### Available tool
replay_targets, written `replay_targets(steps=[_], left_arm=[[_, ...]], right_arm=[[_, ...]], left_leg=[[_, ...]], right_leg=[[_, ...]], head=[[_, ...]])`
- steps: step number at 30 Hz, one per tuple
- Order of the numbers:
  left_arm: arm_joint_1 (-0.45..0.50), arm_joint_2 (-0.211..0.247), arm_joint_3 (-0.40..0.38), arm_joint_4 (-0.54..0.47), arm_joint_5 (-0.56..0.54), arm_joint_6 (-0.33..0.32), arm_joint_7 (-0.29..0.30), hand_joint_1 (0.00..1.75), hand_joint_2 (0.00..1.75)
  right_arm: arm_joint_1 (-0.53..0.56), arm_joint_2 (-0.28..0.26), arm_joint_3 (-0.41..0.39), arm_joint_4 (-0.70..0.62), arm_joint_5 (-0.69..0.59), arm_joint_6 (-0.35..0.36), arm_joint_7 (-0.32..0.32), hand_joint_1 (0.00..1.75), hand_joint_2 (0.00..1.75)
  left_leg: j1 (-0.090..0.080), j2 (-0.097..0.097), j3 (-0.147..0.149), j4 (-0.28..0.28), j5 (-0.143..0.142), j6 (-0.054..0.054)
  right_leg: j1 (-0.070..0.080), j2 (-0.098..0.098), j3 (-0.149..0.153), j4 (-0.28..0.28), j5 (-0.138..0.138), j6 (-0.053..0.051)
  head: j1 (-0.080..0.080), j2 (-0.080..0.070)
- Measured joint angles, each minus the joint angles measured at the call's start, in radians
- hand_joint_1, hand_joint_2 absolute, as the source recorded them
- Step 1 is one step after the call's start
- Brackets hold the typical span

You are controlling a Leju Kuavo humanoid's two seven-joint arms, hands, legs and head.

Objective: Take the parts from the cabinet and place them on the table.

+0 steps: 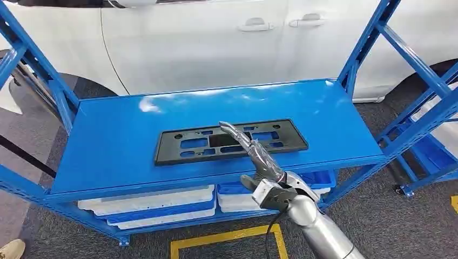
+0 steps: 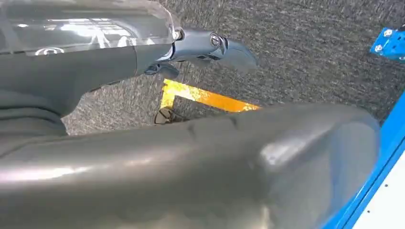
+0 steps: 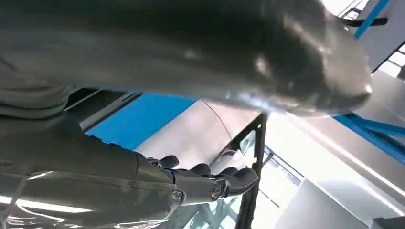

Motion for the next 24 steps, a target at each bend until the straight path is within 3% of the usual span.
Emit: replay_targets(steps=[1, 3, 5, 6, 7, 8, 10, 11, 12, 13, 15, 16, 17, 21, 22, 24], left_arm=[[0.000, 0.000, 0.000, 0.000, 0.000, 0.000, 0.001, 0.00, 0.00], [0.000, 0.000, 0.000, 0.000, -0.001, 0.006, 0.006, 0.00, 0.00], [-0.001, 0.000, 0.000, 0.000, -0.007, 0.023, 0.021, 0.00, 0.00], [-0.001, 0.000, 0.000, 0.000, -0.008, 0.029, 0.024, 0.00, 0.00], [-0.001, -0.001, 0.000, 0.000, -0.010, 0.031, 0.023, 0.00, 0.00], [-0.001, -0.002, 0.000, 0.000, -0.011, 0.029, 0.020, 0.00, 0.00], [-0.001, -0.004, 0.000, 0.000, -0.012, 0.026, 0.011, 0.00, 0.00], [0.000, -0.004, 0.000, 0.000, -0.013, 0.022, 0.007, 0.00, 0.00], [0.002, -0.004, 0.000, 0.000, -0.017, 0.018, 0.004, 0.00, 0.00], [0.003, -0.004, 0.000, 0.000, -0.019, 0.016, 0.002, 0.00, 0.00], [0.002, -0.004, 0.000, 0.000, -0.025, 0.013, -0.001, 0.00, 0.00], [0.002, -0.004, -0.001, 0.000, -0.030, 0.013, -0.002, 0.00, 0.00], [-0.001, -0.004, -0.001, 0.000, -0.033, 0.012, -0.002, 0.00, 0.00], [0.003, -0.004, -0.002, 0.000, -0.039, 0.017, -0.002, 0.00, 0.00], [0.001, -0.005, -0.003, 0.000, -0.039, 0.018, -0.002, 0.00, 0.00], [0.000, -0.004, -0.003, 0.000, -0.039, 0.019, -0.002, 0.00, 0.00]], right_arm=[[-0.003, 0.000, 0.002, 0.003, 0.000, 0.000, 0.000, 0.00, 1.75], [-0.007, 0.000, 0.014, 0.008, 0.075, -0.044, 0.020, 0.00, 1.75], [-0.014, -0.003, 0.046, 0.036, 0.302, -0.181, 0.078, 0.00, 1.75], [-0.018, 0.000, 0.071, 0.062, 0.423, -0.257, 0.105, 0.00, 1.75], [-0.025, 0.007, 0.105, 0.107, 0.541, -0.345, 0.133, 0.00, 1.75], [-0.035, 0.021, 0.134, 0.159, 0.621, -0.411, 0.156, 0.00, 1.75], [-0.049, 0.057, 0.183, 0.270, 0.717, -0.492, 0.198, 0.00, 1.75], [-0.057, 0.077, 0.205, 0.329, 0.750, -0.523, 0.222, 0.00, 1.75], [-0.070, 0.092, 0.219, 0.382, 0.775, -0.550, 0.243, 0.00, 1.75], [-0.085, 0.110, 0.230, 0.440, 0.798, -0.580, 0.264, 0.00, 1.75], [-0.115, 0.146, 0.245, 0.534, 0.828, -0.628, 0.297, 0.00, 1.75], [-0.128, 0.162, 0.250, 0.572, 0.840, -0.647, 0.310, 0.00, 1.75], [-0.142, 0.175, 0.254, 0.609, 0.851, -0.662, 0.322, 0.00, 1.75], [-0.187, 0.235, 0.262, 0.754, 0.877, -0.692, 0.362, 0.00, 1.75], [-0.197, 0.249, 0.262, 0.782, 0.877, -0.698, 0.365, 0.00, 1.75], [-0.221, 0.272, 0.262, 0.830, 0.878, -0.703, 0.367, 0.00, 1.75]], left_leg=[[-0.002, 0.000, -0.002, 0.001, -0.004, -0.006], [-0.005, 0.000, -0.008, 0.004, -0.004, -0.016], [-0.005, 0.002, -0.003, -0.001, -0.006, -0.029], [-0.002, 0.003, -0.004, 0.005, -0.015, -0.035], [0.000, 0.003, -0.012, 0.033, -0.032, -0.039], [0.001, 0.003, -0.041, 0.093, -0.066, -0.042], [0.002, 0.003, -0.126, 0.254, -0.134, -0.050], [0.002, 0.003, -0.159, 0.312, -0.146, -0.052], [0.002, 0.003, -0.167, 0.316, -0.131, -0.053], [0.002, 0.003, -0.151, 0.271, -0.093, -0.053], [0.003, 0.003, -0.070, 0.093, 0.004, -0.049], [0.003, 0.004, -0.037, 0.019, 0.023, -0.045], [-0.003, 0.003, -0.027, 0.007, 0.014, -0.038], [0.000, 0.002, -0.031, 0.004, 0.021, -0.014], [0.003, 0.002, -0.029, 0.001, 0.024, -0.009], [0.002, 0.004, -0.031, 0.001, 0.024, -0.002]], right_leg=[[0.003, -0.001, 0.023, -0.045, -0.006, -0.007], [0.010, 0.001, 0.019, -0.057, -0.007, -0.012], [0.010, 0.005, 0.020, -0.060, -0.007, -0.024], [0.001, 0.004, 0.027, -0.071, -0.003, -0.032], [0.003, 0.003, 0.032, -0.074, -0.004, -0.036], [0.003, 0.003, 0.032, -0.074, -0.005, -0.042], [0.006, 0.003, 0.032, -0.074, -0.007, -0.045], [0.006, 0.003, 0.032, -0.073, -0.007, -0.045], [0.007, 0.003, 0.033, -0.072, -0.008, -0.046], [0.007, 0.003, 0.033, -0.071, -0.009, -0.045], [0.006, 0.005, 0.038, -0.068, -0.013, -0.041], [0.007, 0.005, 0.039, -0.065, -0.017, -0.037], [0.015, 0.007, 0.036, -0.059, -0.020, -0.031], [0.013, 0.007, 0.037, -0.062, -0.019, -0.010], [0.009, 0.005, 0.033, -0.045, -0.034, -0.005], [0.008, 0.004, -0.028, 0.081, -0.106, 0.002]], head=[[0.000, 0.000], [0.000, 0.000], [0.000, 0.000], [0.000, 0.000], [0.000, 0.000], [0.000, 0.000], [0.000, 0.000], [0.000, 0.000], [0.000, 0.000], [0.000, 0.000], [0.000, 0.000], [0.000, 0.000], [0.000, 0.000], [0.000, 0.000], [0.000, 0.000], [0.000, 0.000]])
